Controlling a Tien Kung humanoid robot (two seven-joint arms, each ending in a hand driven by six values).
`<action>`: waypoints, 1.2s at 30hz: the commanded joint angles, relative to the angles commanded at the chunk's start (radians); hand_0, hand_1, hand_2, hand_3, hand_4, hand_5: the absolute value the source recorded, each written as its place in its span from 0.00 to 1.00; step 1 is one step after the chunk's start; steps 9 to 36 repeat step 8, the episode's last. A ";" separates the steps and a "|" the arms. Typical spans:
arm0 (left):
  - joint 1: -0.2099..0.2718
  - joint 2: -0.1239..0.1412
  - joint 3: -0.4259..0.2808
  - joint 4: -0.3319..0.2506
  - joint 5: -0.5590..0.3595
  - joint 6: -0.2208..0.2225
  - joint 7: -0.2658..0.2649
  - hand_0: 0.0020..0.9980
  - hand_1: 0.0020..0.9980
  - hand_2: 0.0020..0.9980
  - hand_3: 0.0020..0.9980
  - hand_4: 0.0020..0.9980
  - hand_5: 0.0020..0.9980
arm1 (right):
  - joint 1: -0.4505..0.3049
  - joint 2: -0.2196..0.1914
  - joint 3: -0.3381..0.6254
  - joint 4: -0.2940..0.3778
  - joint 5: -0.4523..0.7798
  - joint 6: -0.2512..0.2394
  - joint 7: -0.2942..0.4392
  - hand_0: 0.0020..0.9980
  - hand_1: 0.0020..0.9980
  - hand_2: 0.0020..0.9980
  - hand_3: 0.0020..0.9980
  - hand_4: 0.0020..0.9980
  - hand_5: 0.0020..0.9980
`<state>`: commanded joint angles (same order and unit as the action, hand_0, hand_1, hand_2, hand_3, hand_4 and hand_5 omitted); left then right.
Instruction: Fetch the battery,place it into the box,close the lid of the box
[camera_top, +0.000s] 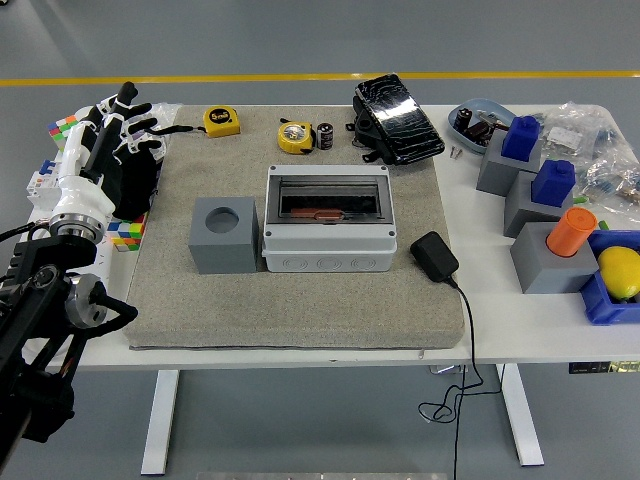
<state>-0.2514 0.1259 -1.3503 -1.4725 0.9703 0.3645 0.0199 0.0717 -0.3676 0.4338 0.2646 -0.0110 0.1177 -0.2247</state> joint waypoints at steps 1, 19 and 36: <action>0.000 -0.001 0.000 0.000 0.000 0.000 0.000 0.39 0.59 0.62 0.68 0.94 0.62 | 0.000 0.000 0.003 0.001 -0.005 -0.002 -0.008 1.00 1.00 1.00 1.00 1.00 1.00; 0.002 -0.002 -0.001 0.000 0.000 0.001 0.000 0.39 0.59 0.62 0.68 0.94 0.62 | -0.002 0.002 0.022 0.005 -0.006 -0.034 0.049 1.00 1.00 1.00 1.00 1.00 1.00; 0.002 -0.002 -0.001 0.000 0.000 0.001 0.000 0.39 0.59 0.62 0.68 0.94 0.62 | -0.002 0.002 0.022 0.005 -0.006 -0.034 0.049 1.00 1.00 1.00 1.00 1.00 1.00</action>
